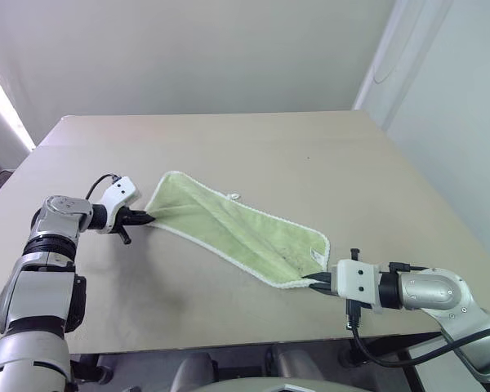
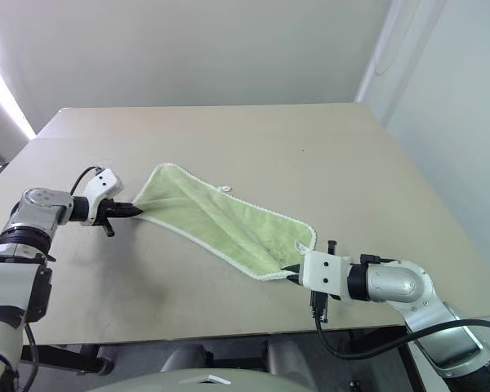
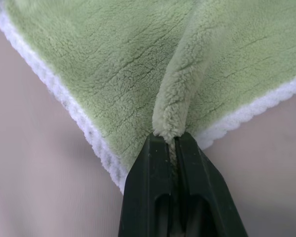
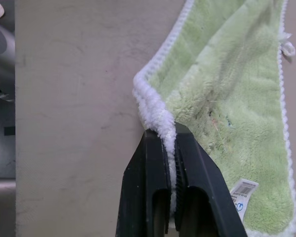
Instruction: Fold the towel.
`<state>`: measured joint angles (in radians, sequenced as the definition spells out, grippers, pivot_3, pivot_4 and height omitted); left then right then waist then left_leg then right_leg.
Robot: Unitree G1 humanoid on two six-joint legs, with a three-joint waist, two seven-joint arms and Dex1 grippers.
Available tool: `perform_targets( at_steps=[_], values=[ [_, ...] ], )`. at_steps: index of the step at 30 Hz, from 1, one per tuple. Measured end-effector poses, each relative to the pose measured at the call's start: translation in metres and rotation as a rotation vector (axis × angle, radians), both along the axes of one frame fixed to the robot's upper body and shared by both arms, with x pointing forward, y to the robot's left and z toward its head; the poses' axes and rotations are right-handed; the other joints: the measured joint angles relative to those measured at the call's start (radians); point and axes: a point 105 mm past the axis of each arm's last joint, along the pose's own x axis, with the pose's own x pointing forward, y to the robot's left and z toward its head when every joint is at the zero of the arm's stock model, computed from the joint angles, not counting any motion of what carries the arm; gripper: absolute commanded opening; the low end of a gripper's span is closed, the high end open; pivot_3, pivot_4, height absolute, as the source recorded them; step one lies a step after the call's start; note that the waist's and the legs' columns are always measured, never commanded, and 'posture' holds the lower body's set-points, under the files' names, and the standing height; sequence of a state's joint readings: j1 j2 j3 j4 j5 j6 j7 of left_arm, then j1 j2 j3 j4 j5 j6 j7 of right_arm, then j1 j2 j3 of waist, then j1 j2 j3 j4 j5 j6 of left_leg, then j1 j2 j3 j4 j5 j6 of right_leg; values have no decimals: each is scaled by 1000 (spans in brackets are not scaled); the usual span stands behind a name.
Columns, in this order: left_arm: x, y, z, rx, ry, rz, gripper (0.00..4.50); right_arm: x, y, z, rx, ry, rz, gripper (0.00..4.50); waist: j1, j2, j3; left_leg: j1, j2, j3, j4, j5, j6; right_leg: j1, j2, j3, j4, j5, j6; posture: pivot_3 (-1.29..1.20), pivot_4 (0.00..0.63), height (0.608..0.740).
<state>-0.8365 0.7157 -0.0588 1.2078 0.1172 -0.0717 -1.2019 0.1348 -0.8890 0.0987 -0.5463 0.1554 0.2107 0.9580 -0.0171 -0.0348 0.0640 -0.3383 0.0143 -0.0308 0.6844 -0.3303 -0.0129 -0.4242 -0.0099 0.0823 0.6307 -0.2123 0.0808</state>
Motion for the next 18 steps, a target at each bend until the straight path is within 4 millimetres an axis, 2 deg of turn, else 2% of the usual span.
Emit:
perform_targets(
  at_steps=[4,9,13,15,18],
  values=[
    [-6,8,1,-23,61,34,0,3,1,5,25,-9,-3,26,0,0,0,0,0,0,0,0,0,0,0,0,0,0,0,0,0,712],
    [-2,12,15,-134,90,128,0,22,0,38,169,-67,-61,26,0,-1,0,0,0,0,0,0,0,0,0,0,0,0,0,0,0,712],
    [11,8,50,-271,49,182,0,51,-9,84,348,-138,-160,26,-1,-1,0,0,0,-1,0,0,0,0,0,0,1,0,0,0,0,712],
    [19,3,70,-330,17,192,0,72,-20,110,426,-207,-234,26,-1,-1,0,0,0,0,1,0,0,0,0,0,0,0,0,0,0,712],
    [35,-10,99,-407,-49,209,0,103,-38,135,493,-301,-339,26,3,-1,0,0,0,-1,0,0,0,0,0,-1,0,0,0,0,0,712]
  ],
)
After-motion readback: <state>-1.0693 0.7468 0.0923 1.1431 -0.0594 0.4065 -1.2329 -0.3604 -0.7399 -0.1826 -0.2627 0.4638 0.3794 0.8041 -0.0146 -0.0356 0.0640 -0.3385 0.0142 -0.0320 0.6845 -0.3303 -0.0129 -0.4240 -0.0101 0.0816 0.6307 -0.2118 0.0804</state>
